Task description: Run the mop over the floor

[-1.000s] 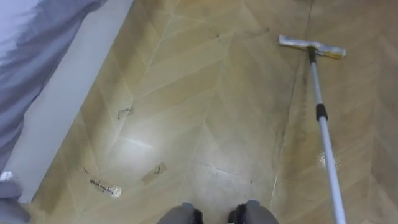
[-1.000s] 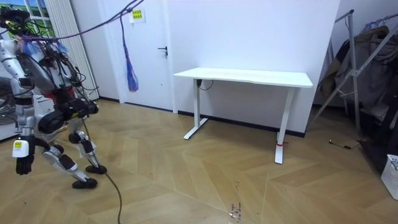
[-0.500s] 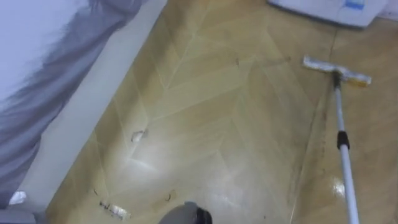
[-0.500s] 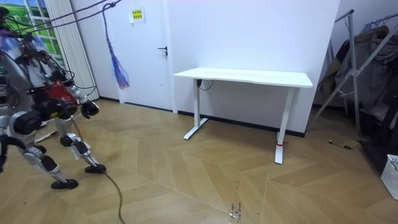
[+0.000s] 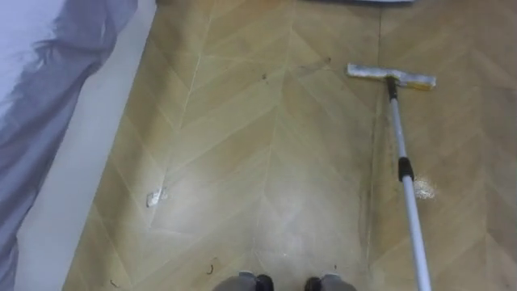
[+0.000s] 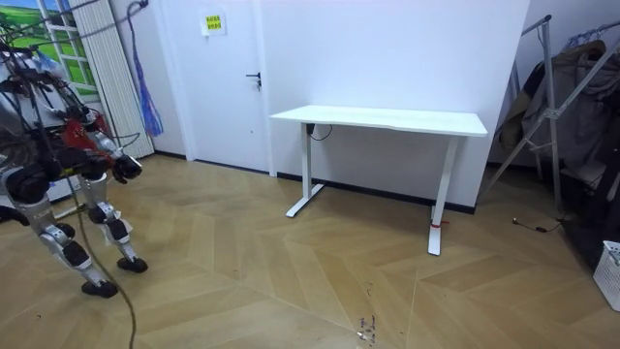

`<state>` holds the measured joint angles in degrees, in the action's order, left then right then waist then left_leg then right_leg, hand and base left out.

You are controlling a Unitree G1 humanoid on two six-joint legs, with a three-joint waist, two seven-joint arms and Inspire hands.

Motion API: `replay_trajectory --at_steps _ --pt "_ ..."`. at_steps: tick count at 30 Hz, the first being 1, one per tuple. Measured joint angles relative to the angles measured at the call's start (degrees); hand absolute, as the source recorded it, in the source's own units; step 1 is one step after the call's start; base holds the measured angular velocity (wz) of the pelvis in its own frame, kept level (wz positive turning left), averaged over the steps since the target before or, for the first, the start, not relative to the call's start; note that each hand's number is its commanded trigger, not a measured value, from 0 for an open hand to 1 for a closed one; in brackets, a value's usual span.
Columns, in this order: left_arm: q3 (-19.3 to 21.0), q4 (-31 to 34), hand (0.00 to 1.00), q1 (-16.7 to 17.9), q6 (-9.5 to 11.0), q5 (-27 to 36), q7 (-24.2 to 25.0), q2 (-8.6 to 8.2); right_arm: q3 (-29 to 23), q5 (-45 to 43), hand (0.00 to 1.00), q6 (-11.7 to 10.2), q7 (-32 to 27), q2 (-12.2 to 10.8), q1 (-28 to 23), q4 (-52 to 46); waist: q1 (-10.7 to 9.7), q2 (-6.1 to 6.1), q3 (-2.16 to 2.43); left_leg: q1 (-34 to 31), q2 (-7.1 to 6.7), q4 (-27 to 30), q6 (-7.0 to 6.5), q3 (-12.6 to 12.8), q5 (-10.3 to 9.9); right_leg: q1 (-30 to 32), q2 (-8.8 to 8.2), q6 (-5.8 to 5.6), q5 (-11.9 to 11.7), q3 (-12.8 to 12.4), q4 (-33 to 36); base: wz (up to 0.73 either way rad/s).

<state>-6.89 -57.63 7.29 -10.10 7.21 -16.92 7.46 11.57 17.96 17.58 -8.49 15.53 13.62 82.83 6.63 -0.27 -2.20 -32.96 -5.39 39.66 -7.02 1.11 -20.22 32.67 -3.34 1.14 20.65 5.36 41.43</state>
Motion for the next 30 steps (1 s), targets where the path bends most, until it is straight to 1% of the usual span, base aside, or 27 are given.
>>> replay_trajectory --at_steps 1,2,4,5,6,8,9,10,11,12,14,15,16,17,18,20,21,23,24,26,28,30 --pt "0.0 -0.9 0.0 -0.2 0.0 -0.2 -0.1 0.61 0.0 -0.1 1.0 -0.2 0.4 0.7 2.2 -0.2 0.2 -0.38 0.03 0.8 0.35 -0.1 0.13 -0.8 0.1 -1.5 0.23 0.3 -0.2 1.0 -1.1 0.3" --pt "0.0 -1.8 0.0 -0.3 0.2 -0.7 -0.2 1.08 -0.1 -0.4 1.0 -0.9 1.5 1.6 3.9 -0.2 0.5 -0.37 0.03 1.9 0.65 -0.3 0.34 -1.7 0.1 -3.5 0.46 0.61 -0.4 2.3 -2.5 0.31" --pt "0.1 -2.8 0.0 -0.3 0.1 -1.6 -0.2 1.51 -0.6 -0.5 1.0 -2.6 2.9 2.6 5.7 -0.3 1.0 -0.32 0.06 4.1 0.64 -1.2 0.61 -2.9 0.2 -6.6 0.5 0.77 -0.6 3.9 -4.4 0.42" --pt "0.1 -3.2 0.0 -0.3 0.1 -2.7 -0.2 1.66 -1.9 -0.5 1.0 -3.0 3.7 3.1 6.1 -0.3 1.5 -0.28 0.08 5.7 0.67 -1.9 0.72 -3.5 0.3 -8.9 0.45 0.8 -0.6 5.0 -5.7 0.47" --pt "0.3 -3.3 0.0 -0.2 0.0 -3.1 -0.2 1.7 -2.3 -0.6 1.0 -3.1 4.0 3.1 6.1 -0.3 1.6 -0.24 0.1 6.5 0.69 -2.5 0.83 -3.7 0.4 -9.9 0.42 0.81 -0.6 5.5 -6.4 0.53" --pt "1.5 -3.9 0.0 0.2 -0.6 -4.6 0.2 1.78 -3.9 -0.7 1.0 -3.3 5.8 2.7 4.7 -0.2 1.6 -0.19 0.16 10.7 1.07 -5.8 1.32 -3.8 0.9 -14.7 0.4 0.72 -1.4 7.4 -10.5 0.44" --pt "2.0 -3.8 0.0 0.6 -0.8 -4.7 0.2 1.81 -4.0 -0.7 1.0 -3.4 6.2 2.4 4.0 -0.2 1.6 -0.19 0.17 11.9 1.09 -6.6 1.38 -3.9 1.1 -16.0 0.54 0.69 -1.6 7.5 -11.6 0.17" --pt "2.7 -3.8 0.0 1.6 -1.0 -4.9 0.3 1.82 -4.0 -0.7 1.0 -4.0 6.9 2.3 2.3 -0.2 1.6 -0.11 0.28 14.2 1.06 -8.3 1.47 -4.2 1.3 -18.5 0.76 0.63 -2.1 7.5 -13.6 0.06" --pt "3.4 -3.8 0.0 2.6 -1.1 -5.4 0.3 1.79 -3.9 -0.7 1.0 -4.7 7.5 2.3 -0.4 -0.2 1.5 -0.13 0.5 16.8 0.99 -10.3 1.44 -4.3 1.7 -21.2 0.88 0.48 -2.5 7.7 -15.6 0.05" --pt "3.9 -3.8 0.0 3.1 -1.2 -5.7 0.3 1.78 -3.7 -0.9 1.0 -5.0 7.8 2.3 -1.9 -0.3 1.4 -0.24 0.68 18.0 0.9 -11.5 1.41 -4.3 2.0 -22.6 0.9 0.38 -2.7 7.7 -16.7 0.06" --pt "5.3 -3.7 0.0 5.1 -1.4 -8.2 0.4 1.57 -3.8 -5.5 1.0 -5.7 7.9 2.2 -7.5 0.3 0.5 -0.18 1.75 21.9 0.75 -14.7 1.4 -4.3 2.6 -26.8 1.02 0.15 -3.3 7.8 -19.9 0.02" --pt "6.1 -3.7 0.0 5.6 -1.5 -8.7 0.4 1.34 -3.9 -7.1 1.0 -5.7 7.8 2.2 -8.8 0.6 0.2 -0.15 1.96 22.9 0.67 -15.2 1.38 -4.3 2.6 -27.6 1.0 0.13 -3.3 7.7 -20.3 -0.04" --pt "8.0 -3.4 0.0 6.8 -1.6 -9.5 0.4 0.73 -3.9 -10.1 1.0 -5.7 7.3 2.2 -11.5 1.3 -0.2 -0.14 2.12 25.3 0.6 -16.4 1.38 -4.0 2.8 -29.6 0.99 0.13 -3.3 7.5 -21.1 -0.13" --pt "9.5 -2.5 0.0 8.0 -2.0 -10.2 0.9 0.4 -3.9 -13.6 1.0 -5.6 6.9 1.9 -14.5 1.5 -0.4 -0.5 2.16 27.4 0.68 -17.4 1.37 -3.5 2.9 -30.9 1.05 0.11 -3.3 7.1 -21.9 -0.16" --pt "10.2 -2.2 0.0 8.3 -2.3 -10.2 1.0 0.24 -3.9 -14.9 1.0 -5.5 6.6 1.7 -16.1 1.5 -0.5 -0.43 2.34 28.2 0.75 -17.8 1.38 -3.4 2.9 -31.6 1.09 0.11 -3.3 6.9 -21.9 -0.18" --pt "11.3 -1.8 0.0 9.0 -2.6 -10.1 1.0 -0.04 -3.9 -16.8 1.0 -5.0 6.7 0.3 -20.3 0.9 -1.5 -0.82 2.37 31.8 1.03 -20.3 1.71 -2.9 3.1 -33.7 1.21 0.11 -3.3 6.1 -22.0 -0.18" --pt "11.3 -1.8 0.0 9.0 -2.6 -10.1 1.0 -0.03 -3.9 -17.0 1.0 -5.0 6.8 -0.1 -20.8 0.8 -1.8 -0.82 2.36 32.4 1.11 -20.7 1.75 -2.7 3.1 -34.0 1.29 0.11 -3.3 6.0 -22.0 -0.22" --pt "11.3 -2.0 0.0 8.5 -2.4 -10.1 1.1 -0.05 -4.0 -17.6 1.0 -4.9 7.3 -1.9 -22.2 0.6 -2.2 -0.9 2.16 34.7 1.52 -22.0 1.78 -1.3 3.1 -36.0 1.64 0.11 -3.3 5.8 -23.4 -0.36" --pt "11.3 -1.9 0.0 8.5 -2.4 -10.1 1.2 -0.05 -4.1 -17.9 1.0 -4.9 7.5 -2.2 -22.2 0.6 -2.4 -0.91 2.14 35.0 1.54 -22.2 1.8 -1.2 3.1 -36.5 1.7 0.11 -3.3 5.8 -23.9 -0.34" --pt "11.3 -1.5 0.0 8.4 -2.4 -10.2 1.5 -0.39 -4.3 -18.3 1.0 -4.7 8.7 -2.6 -22.3 -0.6 -3.5 -0.92 2.09 36.3 1.6 -22.5 1.83 -0.7 3.1 -37.4 1.82 0.11 -3.3 5.2 -24.1 -0.17" --pt "11.3 -1.8 0.0 8.4 -2.4 -10.3 1.9 -0.45 -4.5 -18.3 1.0 -4.2 9.4 -2.6 -21.8 -0.7 -3.5 -0.98 2.09 36.9 1.61 -22.7 1.84 -0.3 3.1 -38.2 2.02 0.25 -3.4 4.3 -24.9 -0.14" --pt "11.3 -1.9 0.0 8.5 -3.0 -10.3 2.4 -0.43 -4.5 -18.5 1.0 -3.2 10.4 -2.7 -21.7 -1.3 -3.5 -1.27 2.07 37.4 1.59 -23.4 1.87 -0.3 3.1 -38.4 2.02 0.25 -3.4 4.2 -25.1 -0.07"
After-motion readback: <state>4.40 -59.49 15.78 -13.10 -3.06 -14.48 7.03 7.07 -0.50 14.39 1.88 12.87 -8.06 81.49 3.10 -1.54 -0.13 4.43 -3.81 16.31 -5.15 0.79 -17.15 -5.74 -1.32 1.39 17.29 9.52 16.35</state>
